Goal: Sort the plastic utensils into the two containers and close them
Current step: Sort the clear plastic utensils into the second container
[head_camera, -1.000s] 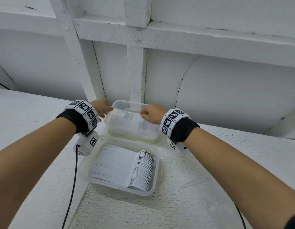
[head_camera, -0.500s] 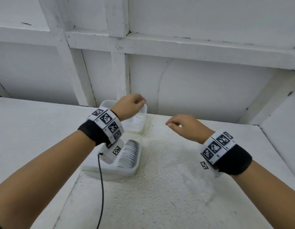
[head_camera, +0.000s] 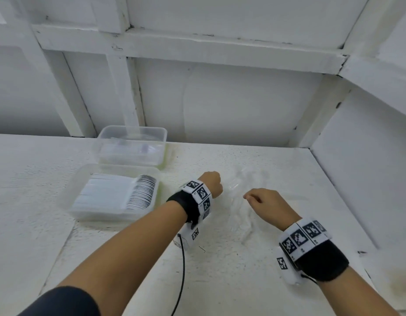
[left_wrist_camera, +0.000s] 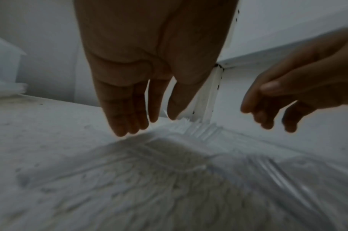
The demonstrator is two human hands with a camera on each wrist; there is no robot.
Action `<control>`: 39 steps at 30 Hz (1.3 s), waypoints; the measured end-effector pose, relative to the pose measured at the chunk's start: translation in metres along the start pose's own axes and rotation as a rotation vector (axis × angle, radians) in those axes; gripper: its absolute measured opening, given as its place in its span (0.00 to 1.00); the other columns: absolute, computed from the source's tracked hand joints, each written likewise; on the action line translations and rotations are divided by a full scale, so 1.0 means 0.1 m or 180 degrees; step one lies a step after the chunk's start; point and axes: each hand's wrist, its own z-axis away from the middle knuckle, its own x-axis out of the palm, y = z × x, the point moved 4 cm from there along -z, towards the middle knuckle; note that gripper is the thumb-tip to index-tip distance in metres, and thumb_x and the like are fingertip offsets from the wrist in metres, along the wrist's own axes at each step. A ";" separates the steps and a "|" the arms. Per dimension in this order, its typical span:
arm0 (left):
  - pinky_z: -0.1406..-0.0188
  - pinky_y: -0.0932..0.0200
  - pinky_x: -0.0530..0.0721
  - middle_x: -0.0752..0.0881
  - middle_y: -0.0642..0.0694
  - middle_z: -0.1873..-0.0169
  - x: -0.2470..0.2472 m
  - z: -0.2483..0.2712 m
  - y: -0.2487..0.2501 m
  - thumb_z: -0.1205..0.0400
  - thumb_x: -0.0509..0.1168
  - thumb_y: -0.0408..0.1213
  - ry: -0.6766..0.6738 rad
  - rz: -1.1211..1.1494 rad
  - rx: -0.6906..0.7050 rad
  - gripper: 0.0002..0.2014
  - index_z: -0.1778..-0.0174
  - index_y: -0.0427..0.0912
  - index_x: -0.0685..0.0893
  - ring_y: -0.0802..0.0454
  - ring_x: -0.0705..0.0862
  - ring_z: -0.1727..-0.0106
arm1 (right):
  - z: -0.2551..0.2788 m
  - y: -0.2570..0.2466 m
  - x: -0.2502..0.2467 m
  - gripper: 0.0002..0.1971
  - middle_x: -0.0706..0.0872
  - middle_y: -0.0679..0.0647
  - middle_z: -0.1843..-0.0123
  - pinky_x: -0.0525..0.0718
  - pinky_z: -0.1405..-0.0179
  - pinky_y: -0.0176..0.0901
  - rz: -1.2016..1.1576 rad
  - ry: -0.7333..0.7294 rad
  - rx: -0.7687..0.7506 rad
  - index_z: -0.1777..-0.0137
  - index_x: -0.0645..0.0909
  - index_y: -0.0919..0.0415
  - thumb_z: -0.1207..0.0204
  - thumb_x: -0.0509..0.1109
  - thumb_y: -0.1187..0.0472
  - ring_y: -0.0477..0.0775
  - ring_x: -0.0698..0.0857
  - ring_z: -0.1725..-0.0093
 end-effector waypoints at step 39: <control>0.78 0.63 0.69 0.78 0.48 0.66 -0.11 1.03 -0.94 0.13 0.49 0.38 0.0616 0.1678 -0.0562 0.12 0.48 0.40 0.78 0.55 0.72 0.72 | -0.24 -0.69 0.61 0.04 0.80 0.54 0.57 0.75 0.63 0.37 0.1008 -0.1014 -0.0267 0.58 0.74 0.60 0.23 0.62 0.62 0.52 0.79 0.56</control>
